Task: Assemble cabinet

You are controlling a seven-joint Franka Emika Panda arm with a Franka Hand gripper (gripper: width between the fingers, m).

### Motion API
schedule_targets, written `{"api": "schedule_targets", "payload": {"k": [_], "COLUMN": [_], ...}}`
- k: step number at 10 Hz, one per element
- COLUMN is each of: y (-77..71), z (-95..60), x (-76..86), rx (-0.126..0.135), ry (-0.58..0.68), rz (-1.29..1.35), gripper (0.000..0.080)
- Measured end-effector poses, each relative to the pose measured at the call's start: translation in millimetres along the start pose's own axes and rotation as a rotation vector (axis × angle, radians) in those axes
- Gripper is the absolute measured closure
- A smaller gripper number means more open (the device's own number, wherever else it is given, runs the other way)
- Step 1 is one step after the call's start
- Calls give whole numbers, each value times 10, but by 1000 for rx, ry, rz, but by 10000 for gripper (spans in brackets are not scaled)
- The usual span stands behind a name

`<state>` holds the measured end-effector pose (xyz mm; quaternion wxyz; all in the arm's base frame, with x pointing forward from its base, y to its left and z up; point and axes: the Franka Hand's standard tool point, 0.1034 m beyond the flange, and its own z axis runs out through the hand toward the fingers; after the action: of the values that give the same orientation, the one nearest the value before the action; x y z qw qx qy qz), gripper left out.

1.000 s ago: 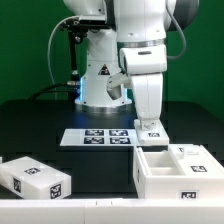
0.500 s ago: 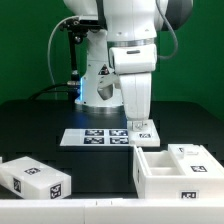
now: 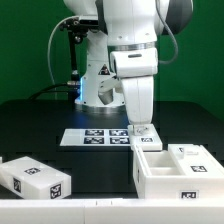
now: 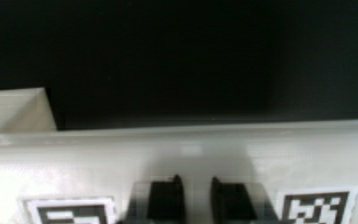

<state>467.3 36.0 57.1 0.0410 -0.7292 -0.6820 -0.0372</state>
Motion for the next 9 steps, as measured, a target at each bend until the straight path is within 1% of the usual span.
{"api": "schedule_targets", "payload": {"k": [2,6,7,9], "y": [3,-4,16,18], "z": [-13,-9,-21,-14], "x": [-18,124,128,130], "rx": [0,2,1,8], "ry": [-1,1,1,2], "rz": [1,7,7,8], "gripper": [735,735,735,735]}}
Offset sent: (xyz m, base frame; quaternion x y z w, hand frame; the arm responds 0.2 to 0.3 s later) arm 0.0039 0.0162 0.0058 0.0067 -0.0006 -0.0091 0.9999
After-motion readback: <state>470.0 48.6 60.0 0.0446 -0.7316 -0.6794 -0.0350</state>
